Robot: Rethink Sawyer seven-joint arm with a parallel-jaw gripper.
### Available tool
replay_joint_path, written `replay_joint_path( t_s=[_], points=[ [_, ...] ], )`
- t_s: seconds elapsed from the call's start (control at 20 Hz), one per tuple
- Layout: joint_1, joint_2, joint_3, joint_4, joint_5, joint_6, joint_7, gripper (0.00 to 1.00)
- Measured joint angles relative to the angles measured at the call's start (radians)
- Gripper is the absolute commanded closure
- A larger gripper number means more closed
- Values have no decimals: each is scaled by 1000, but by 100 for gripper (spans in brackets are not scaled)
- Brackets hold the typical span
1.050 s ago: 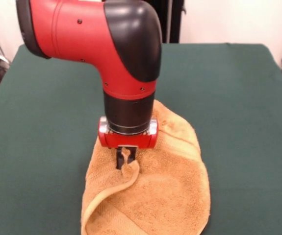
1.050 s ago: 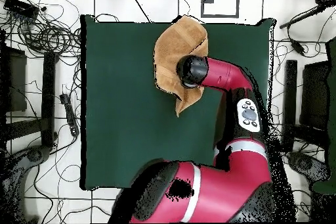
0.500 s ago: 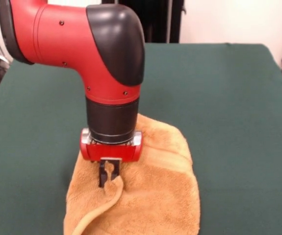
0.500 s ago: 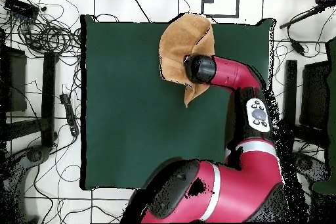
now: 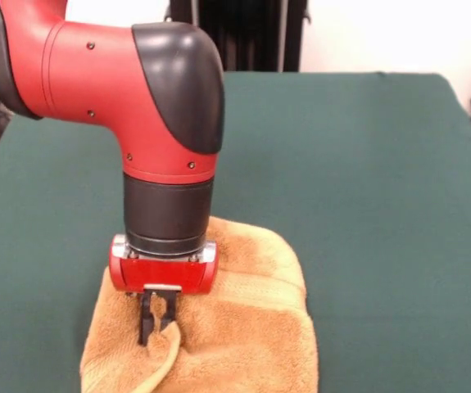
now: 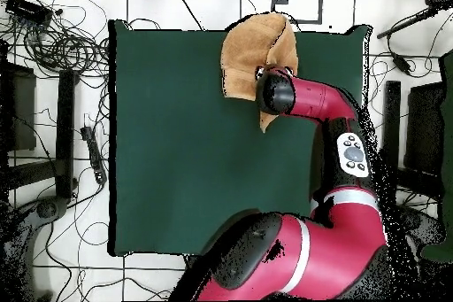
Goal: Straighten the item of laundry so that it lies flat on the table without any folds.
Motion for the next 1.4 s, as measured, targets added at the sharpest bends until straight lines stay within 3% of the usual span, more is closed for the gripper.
replay_joint_path(
  t_s=[0.9,1.4],
  points=[
    [-4,19,-1,-19,-21,-81,0,100],
    [28,23,-48,-19,-20,-112,0,100]
  ],
)
